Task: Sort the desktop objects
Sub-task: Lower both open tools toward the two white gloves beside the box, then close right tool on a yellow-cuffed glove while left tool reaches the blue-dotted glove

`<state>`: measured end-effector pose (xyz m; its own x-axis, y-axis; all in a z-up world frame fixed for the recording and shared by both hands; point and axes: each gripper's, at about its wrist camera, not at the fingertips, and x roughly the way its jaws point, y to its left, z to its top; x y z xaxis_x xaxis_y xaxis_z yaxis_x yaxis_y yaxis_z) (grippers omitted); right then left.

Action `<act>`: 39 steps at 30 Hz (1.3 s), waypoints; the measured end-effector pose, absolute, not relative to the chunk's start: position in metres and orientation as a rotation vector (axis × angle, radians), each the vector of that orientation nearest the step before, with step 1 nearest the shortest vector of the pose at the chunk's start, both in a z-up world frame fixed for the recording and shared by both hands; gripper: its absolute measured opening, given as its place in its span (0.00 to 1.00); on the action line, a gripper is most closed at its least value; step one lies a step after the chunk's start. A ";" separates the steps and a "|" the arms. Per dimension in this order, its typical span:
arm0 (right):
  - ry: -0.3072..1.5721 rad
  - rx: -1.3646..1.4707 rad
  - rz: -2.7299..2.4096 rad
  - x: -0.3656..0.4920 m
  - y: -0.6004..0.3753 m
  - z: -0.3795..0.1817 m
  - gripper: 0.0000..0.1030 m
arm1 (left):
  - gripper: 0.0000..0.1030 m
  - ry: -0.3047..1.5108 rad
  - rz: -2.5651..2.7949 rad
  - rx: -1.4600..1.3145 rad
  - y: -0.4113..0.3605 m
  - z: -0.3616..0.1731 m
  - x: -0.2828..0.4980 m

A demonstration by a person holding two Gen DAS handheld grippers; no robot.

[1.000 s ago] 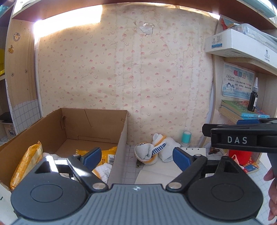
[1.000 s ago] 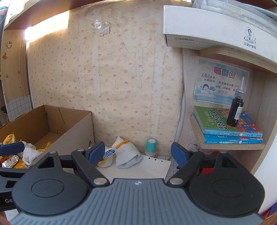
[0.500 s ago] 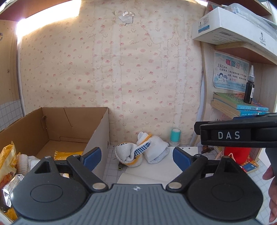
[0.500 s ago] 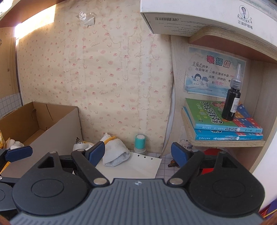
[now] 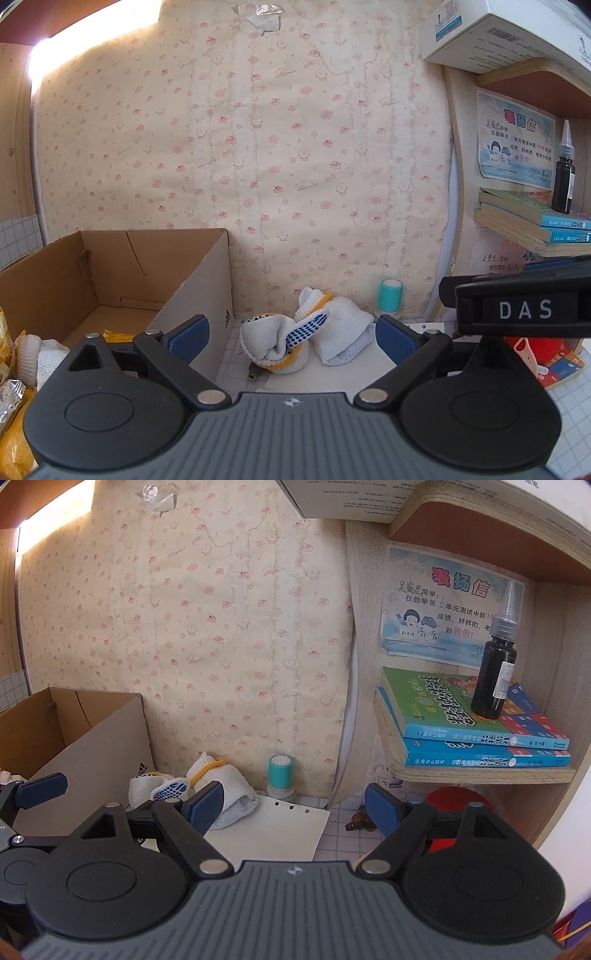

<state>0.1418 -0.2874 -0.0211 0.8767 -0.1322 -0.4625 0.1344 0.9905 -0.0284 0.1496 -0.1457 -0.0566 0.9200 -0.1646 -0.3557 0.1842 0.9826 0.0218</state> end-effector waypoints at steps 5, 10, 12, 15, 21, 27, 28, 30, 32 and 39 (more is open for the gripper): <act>0.481 0.008 -0.142 0.145 -0.291 -0.023 0.79 | 0.97 0.335 -0.206 0.122 -0.163 -0.063 0.147; 0.485 0.007 -0.151 0.146 -0.297 -0.025 0.79 | 0.97 0.357 -0.202 0.112 -0.165 -0.069 0.161; 0.484 0.008 -0.152 0.147 -0.298 -0.026 0.79 | 0.97 0.367 -0.178 0.101 -0.163 -0.071 0.167; 0.485 0.010 -0.152 0.148 -0.300 -0.027 0.79 | 0.96 0.382 -0.158 0.096 -0.163 -0.076 0.176; 0.499 0.003 -0.140 0.157 -0.299 -0.031 0.79 | 0.96 0.474 -0.104 0.071 -0.165 -0.096 0.194; 0.520 -0.029 -0.119 0.171 -0.292 -0.037 0.79 | 0.84 0.525 -0.093 0.029 -0.156 -0.113 0.212; 0.522 -0.028 -0.113 0.173 -0.292 -0.038 0.79 | 0.79 0.530 -0.093 0.017 -0.154 -0.115 0.215; 0.522 -0.024 -0.108 0.176 -0.291 -0.039 0.79 | 0.71 0.551 -0.094 -0.005 -0.151 -0.118 0.222; 0.526 -0.026 -0.105 0.179 -0.290 -0.041 0.79 | 0.61 0.574 -0.088 -0.019 -0.147 -0.123 0.229; 0.539 -0.020 -0.097 0.185 -0.289 -0.047 0.79 | 0.39 0.567 -0.080 -0.014 -0.144 -0.129 0.226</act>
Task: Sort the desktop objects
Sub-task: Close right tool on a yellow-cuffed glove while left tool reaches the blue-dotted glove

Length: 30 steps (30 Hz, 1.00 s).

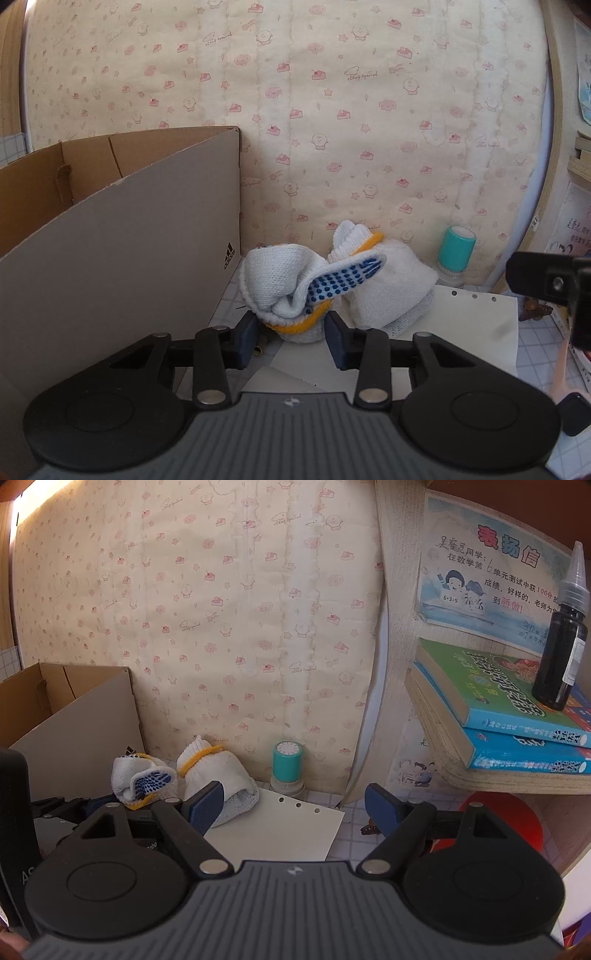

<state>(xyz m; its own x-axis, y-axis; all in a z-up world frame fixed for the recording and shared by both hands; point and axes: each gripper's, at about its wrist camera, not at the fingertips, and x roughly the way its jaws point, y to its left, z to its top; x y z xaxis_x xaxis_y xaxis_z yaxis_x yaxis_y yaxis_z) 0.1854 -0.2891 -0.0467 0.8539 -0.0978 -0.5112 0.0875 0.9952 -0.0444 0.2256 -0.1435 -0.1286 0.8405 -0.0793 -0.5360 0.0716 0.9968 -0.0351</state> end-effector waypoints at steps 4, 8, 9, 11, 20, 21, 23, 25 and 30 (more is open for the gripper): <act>0.558 -0.037 -0.069 0.195 -0.281 -0.051 0.79 | 0.36 0.554 -0.077 -0.001 -0.142 -0.130 0.217; 0.586 -0.047 -0.028 0.210 -0.275 -0.056 0.79 | 0.36 0.546 -0.070 0.012 -0.143 -0.129 0.208; 0.594 -0.050 -0.016 0.215 -0.274 -0.057 0.79 | 0.35 0.551 -0.074 0.014 -0.143 -0.128 0.207; 0.613 -0.064 0.002 0.225 -0.271 -0.059 0.79 | 0.27 0.561 -0.070 0.014 -0.144 -0.127 0.204; 0.702 -0.073 0.078 0.270 -0.258 -0.077 0.79 | 0.20 0.549 -0.078 0.022 -0.140 -0.123 0.183; 0.707 -0.070 0.083 0.276 -0.256 -0.078 0.79 | 0.20 0.552 -0.078 0.024 -0.139 -0.123 0.184; 0.730 -0.083 0.084 0.287 -0.250 -0.082 0.79 | 0.20 0.552 -0.067 0.016 -0.138 -0.124 0.184; 0.756 -0.111 0.071 0.297 -0.243 -0.088 0.77 | 0.27 0.544 -0.059 0.011 -0.136 -0.123 0.185; 0.799 -0.097 0.070 0.312 -0.239 -0.099 0.60 | 0.47 0.526 -0.060 0.018 -0.138 -0.121 0.187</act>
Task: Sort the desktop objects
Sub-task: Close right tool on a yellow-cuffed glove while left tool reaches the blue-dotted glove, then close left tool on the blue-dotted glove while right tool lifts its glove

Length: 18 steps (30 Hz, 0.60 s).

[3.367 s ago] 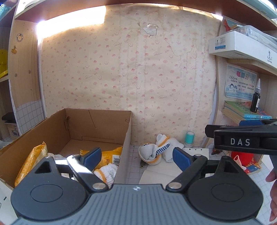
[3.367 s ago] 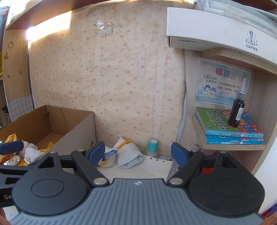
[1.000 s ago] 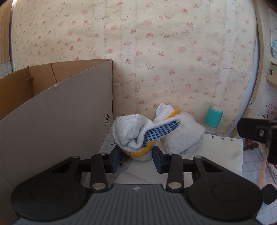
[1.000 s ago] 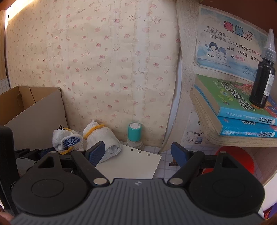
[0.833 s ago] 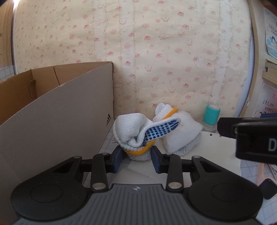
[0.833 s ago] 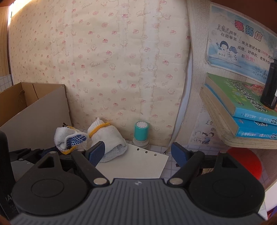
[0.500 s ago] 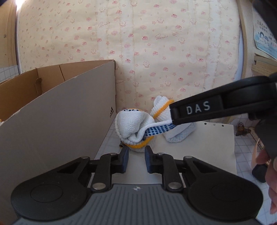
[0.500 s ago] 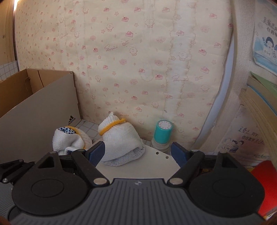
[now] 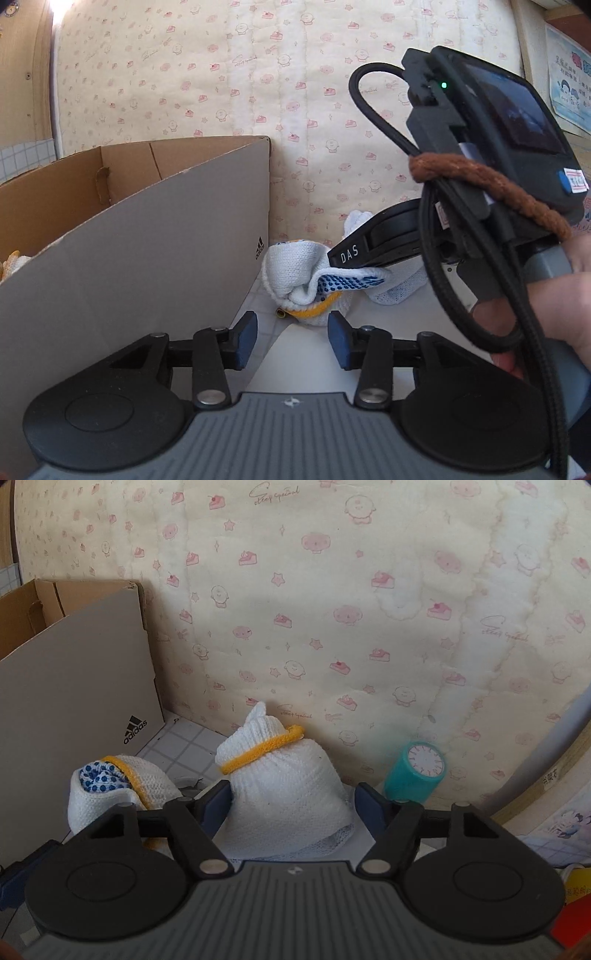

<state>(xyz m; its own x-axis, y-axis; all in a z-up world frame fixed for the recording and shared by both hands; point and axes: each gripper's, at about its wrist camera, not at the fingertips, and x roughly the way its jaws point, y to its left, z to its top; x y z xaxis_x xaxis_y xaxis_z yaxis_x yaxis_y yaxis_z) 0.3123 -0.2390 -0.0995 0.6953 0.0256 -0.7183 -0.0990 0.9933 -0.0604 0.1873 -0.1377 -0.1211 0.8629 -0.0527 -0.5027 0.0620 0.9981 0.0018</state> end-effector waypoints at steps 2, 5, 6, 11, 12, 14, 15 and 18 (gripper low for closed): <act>0.808 -0.079 0.065 0.312 -0.242 -0.099 0.52 | 0.52 0.518 -0.066 0.027 -0.140 -0.120 0.188; 0.787 -0.070 0.046 0.305 -0.246 -0.093 0.34 | 0.63 0.493 -0.075 0.034 -0.146 -0.117 0.187; 0.774 -0.066 0.045 0.301 -0.247 -0.089 0.33 | 0.68 0.483 -0.077 0.038 -0.148 -0.116 0.186; 0.705 -0.052 0.018 0.277 -0.260 -0.072 0.32 | 0.78 0.468 -0.041 0.080 -0.160 -0.116 0.194; 0.687 -0.041 0.005 0.272 -0.265 -0.067 0.33 | 0.79 0.469 -0.043 0.080 -0.162 -0.116 0.197; 0.659 -0.032 -0.023 0.265 -0.273 -0.060 0.33 | 0.84 0.458 -0.046 0.057 -0.163 -0.113 0.200; 0.649 -0.018 -0.021 0.263 -0.282 -0.056 0.33 | 0.84 0.462 -0.029 0.064 -0.164 -0.112 0.204; 0.613 0.013 -0.035 0.253 -0.299 -0.047 0.32 | 0.86 0.453 -0.027 0.080 -0.167 -0.113 0.206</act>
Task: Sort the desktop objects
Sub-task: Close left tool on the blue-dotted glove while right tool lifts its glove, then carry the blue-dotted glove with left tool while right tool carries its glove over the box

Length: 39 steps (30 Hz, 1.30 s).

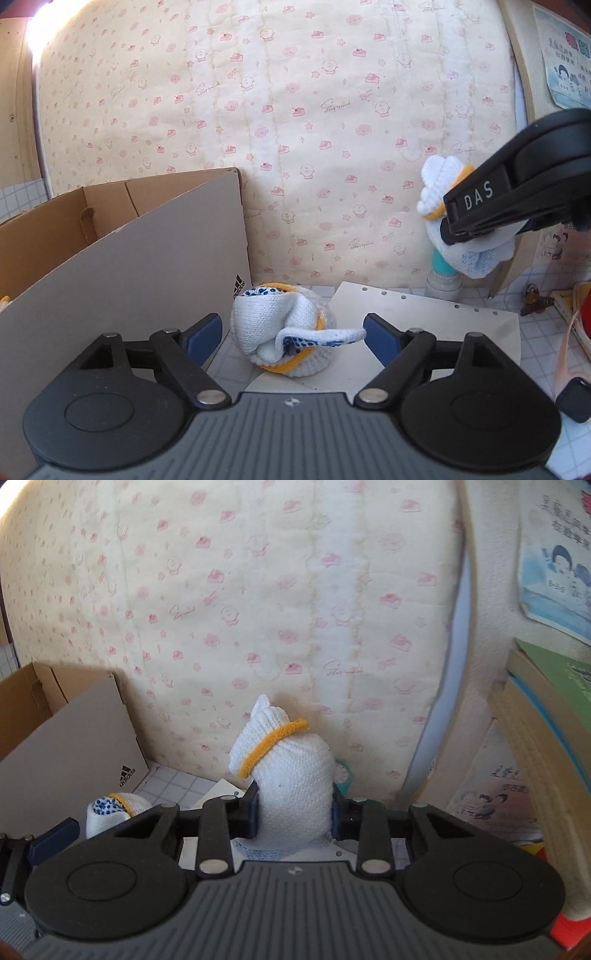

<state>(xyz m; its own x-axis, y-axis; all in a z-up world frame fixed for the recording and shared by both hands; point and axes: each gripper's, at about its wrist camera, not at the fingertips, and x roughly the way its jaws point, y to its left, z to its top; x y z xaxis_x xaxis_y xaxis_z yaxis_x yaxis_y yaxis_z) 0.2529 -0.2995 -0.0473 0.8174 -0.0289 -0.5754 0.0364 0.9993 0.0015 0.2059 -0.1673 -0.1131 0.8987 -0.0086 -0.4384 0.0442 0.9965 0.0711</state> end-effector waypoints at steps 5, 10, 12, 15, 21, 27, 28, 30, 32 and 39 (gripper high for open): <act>0.597 0.020 -0.005 0.240 -0.303 -0.038 0.32 | 0.88 0.475 0.009 0.125 -0.173 -0.117 0.214; 0.583 0.048 0.025 0.230 -0.307 -0.037 0.32 | 0.81 0.534 0.006 0.107 -0.171 -0.121 0.231; 0.573 0.038 0.020 0.223 -0.306 -0.035 0.32 | 0.66 0.553 0.013 0.069 -0.166 -0.121 0.234; 0.557 0.019 0.011 0.212 -0.304 -0.033 0.32 | 0.61 0.550 0.017 0.064 -0.163 -0.120 0.234; 0.529 -0.014 -0.001 0.183 -0.297 -0.029 0.32 | 0.57 0.543 0.001 0.051 -0.162 -0.112 0.226; 0.524 -0.019 -0.061 0.156 -0.294 -0.035 0.32 | 0.57 0.524 -0.024 0.052 -0.160 -0.096 0.206; 0.528 -0.026 -0.077 0.152 -0.293 -0.036 0.32 | 0.57 0.524 -0.029 0.048 -0.159 -0.093 0.203; 0.525 -0.023 -0.088 0.144 -0.292 -0.037 0.32 | 0.57 0.507 -0.037 0.059 -0.159 -0.087 0.193; 0.519 -0.035 -0.106 0.135 -0.290 -0.037 0.32 | 0.57 0.501 -0.048 0.059 -0.157 -0.081 0.184; 0.486 -0.029 -0.137 0.102 -0.286 -0.023 0.32 | 0.57 0.458 -0.076 0.052 -0.143 -0.057 0.149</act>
<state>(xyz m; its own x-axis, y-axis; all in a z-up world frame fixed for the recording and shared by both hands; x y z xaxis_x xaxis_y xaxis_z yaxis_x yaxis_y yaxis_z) 0.1022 -0.2864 -0.0231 0.8755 -0.1379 -0.4632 0.1241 0.9904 -0.0602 0.1487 -0.1430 -0.0569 0.8943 -0.0615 -0.4432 0.0848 0.9959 0.0328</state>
